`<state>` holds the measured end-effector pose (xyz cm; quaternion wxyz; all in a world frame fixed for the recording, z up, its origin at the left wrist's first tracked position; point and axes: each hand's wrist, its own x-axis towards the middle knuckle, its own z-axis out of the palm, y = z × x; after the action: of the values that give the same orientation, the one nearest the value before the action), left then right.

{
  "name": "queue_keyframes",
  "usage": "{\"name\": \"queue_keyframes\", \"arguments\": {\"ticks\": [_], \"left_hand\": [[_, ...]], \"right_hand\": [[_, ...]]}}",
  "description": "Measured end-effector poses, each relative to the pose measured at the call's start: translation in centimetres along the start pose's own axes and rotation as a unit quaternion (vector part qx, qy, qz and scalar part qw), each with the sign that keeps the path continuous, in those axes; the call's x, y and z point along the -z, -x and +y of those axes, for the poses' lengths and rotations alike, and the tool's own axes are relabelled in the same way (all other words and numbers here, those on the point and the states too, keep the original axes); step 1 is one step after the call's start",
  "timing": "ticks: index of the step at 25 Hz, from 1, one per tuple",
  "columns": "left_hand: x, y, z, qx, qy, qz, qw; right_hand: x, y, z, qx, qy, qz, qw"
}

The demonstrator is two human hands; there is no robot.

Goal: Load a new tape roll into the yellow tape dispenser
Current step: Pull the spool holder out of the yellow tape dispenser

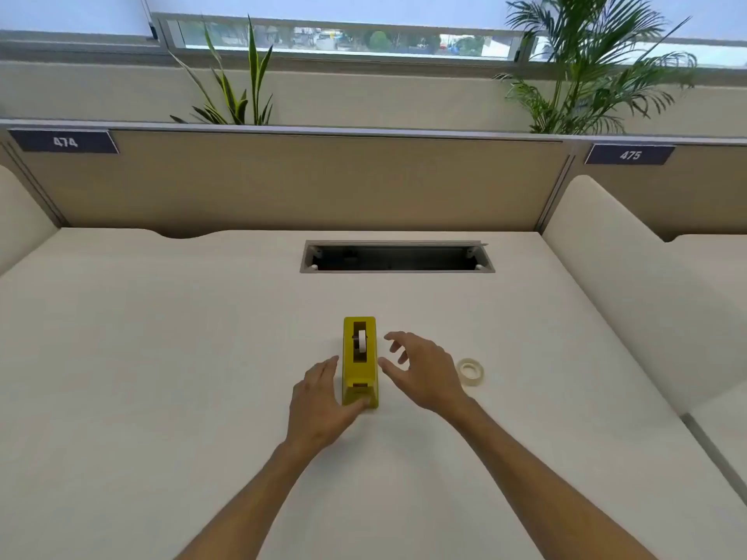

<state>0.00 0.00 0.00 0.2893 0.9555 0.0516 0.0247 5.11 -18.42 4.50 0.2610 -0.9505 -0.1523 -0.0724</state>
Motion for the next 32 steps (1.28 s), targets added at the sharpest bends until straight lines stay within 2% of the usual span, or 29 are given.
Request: {"name": "queue_keyframes", "arguments": {"ticks": [3,9,19,32], "left_hand": [[-1.1,0.5,0.3,-0.004,0.036,0.035,0.999],[-2.7,0.4,0.1,0.004,0.028,0.068,0.997],[-4.5,0.2,0.1,-0.001,-0.015,0.113,0.993],[-4.7,0.1,-0.1,-0.001,-0.033,0.109,0.993]], "right_hand": [[-0.5,-0.2,-0.4,-0.007,-0.007,-0.024,1.0],[-1.5,-0.8,-0.8,-0.014,-0.03,-0.047,0.998],[-2.9,-3.3,-1.6,0.004,0.015,-0.028,0.999],[-4.1,-4.9,-1.9,0.052,0.111,-0.029,0.992]]}}
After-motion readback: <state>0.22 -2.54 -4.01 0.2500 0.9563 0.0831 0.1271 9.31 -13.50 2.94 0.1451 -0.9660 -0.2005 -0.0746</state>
